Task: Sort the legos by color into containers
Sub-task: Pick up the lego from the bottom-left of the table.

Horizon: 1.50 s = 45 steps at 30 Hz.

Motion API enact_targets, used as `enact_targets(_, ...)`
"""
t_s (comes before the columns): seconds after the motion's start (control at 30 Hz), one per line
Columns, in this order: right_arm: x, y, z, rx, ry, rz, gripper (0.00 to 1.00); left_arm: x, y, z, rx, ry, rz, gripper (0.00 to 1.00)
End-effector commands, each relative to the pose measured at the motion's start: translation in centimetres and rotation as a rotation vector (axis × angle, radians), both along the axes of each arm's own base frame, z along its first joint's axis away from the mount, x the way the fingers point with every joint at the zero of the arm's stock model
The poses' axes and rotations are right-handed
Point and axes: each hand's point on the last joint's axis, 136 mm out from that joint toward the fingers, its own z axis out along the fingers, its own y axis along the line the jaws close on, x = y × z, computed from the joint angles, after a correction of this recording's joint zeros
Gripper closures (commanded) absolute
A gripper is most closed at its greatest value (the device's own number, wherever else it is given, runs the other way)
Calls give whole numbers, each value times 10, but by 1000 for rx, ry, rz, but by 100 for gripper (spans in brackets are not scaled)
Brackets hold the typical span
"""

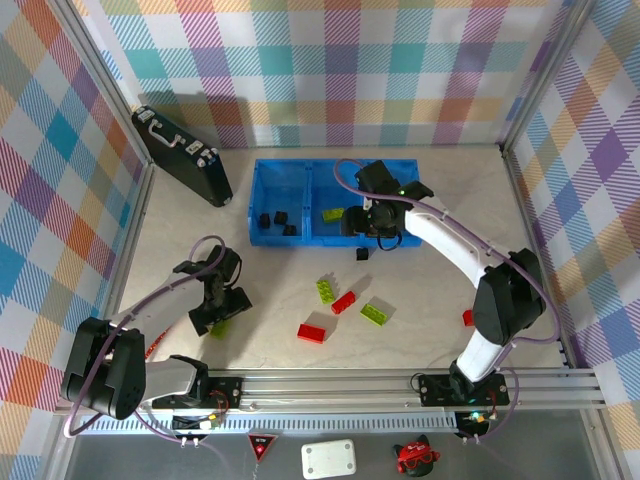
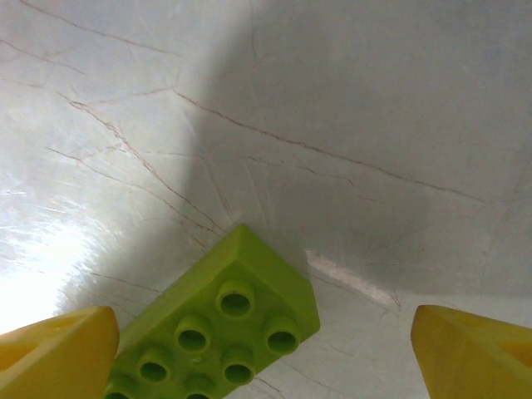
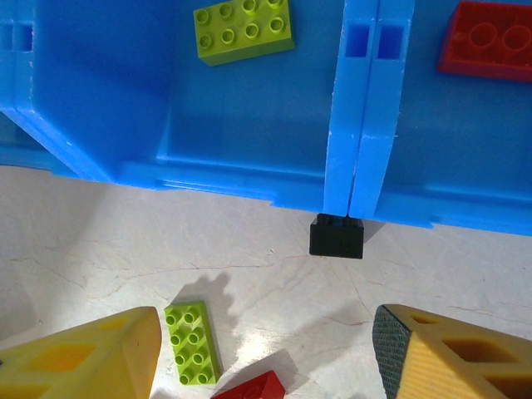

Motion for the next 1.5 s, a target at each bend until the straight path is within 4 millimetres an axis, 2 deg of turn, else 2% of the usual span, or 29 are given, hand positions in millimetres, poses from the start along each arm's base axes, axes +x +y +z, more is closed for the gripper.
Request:
enact_targets(0.0,-4,2,13,25,-19,11,31,-7,-9,-2,-52,13,9,12)
enact_targets(0.2,-3,6,15,43,-22,15,31,-15,-15,0,-59,23,-9,18)
enact_targets(0.73,-5,10,16,65,-10,21,31,-17,-28,-1,-44,12,-50,53)
enact_targets(1.23,-6,9,18,69,-14,19,31,-12,-32,4,-44,-12,-72,64)
enact_targets(1.47,-9,6,19,63,-10,17,31,-7,-37,17,-56,-32,-116,66)
